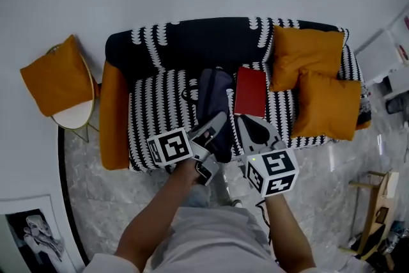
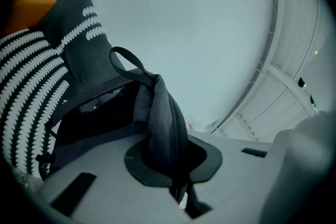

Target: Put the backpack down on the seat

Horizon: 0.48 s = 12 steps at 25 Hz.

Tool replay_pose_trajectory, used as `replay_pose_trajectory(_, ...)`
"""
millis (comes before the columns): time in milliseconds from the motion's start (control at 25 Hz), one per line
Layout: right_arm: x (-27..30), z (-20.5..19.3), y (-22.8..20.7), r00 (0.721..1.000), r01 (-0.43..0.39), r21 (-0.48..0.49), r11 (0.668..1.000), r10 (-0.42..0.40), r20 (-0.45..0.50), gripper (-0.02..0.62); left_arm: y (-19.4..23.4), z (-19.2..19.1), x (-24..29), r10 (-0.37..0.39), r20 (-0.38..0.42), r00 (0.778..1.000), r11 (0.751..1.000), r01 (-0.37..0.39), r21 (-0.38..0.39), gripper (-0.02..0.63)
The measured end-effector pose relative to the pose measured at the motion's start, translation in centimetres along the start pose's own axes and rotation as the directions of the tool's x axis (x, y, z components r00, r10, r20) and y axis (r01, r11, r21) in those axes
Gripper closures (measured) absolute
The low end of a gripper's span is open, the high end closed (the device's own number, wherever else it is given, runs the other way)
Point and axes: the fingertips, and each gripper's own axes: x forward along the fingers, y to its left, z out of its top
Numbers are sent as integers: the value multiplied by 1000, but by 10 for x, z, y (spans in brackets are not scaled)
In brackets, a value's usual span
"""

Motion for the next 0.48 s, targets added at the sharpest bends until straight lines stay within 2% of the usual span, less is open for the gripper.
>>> replay_pose_trajectory(320, 45, 12, -21, 997, 79, 17, 997, -79, -7, 594, 35, 39, 18, 3, -90, 996, 1000, -2, 14, 589)
replay_pose_trajectory(480, 62, 4, -31, 996, 92, 37, 995, -91, -11, 594, 51, 54, 26, 8, -99, 995, 1000, -6, 19, 589)
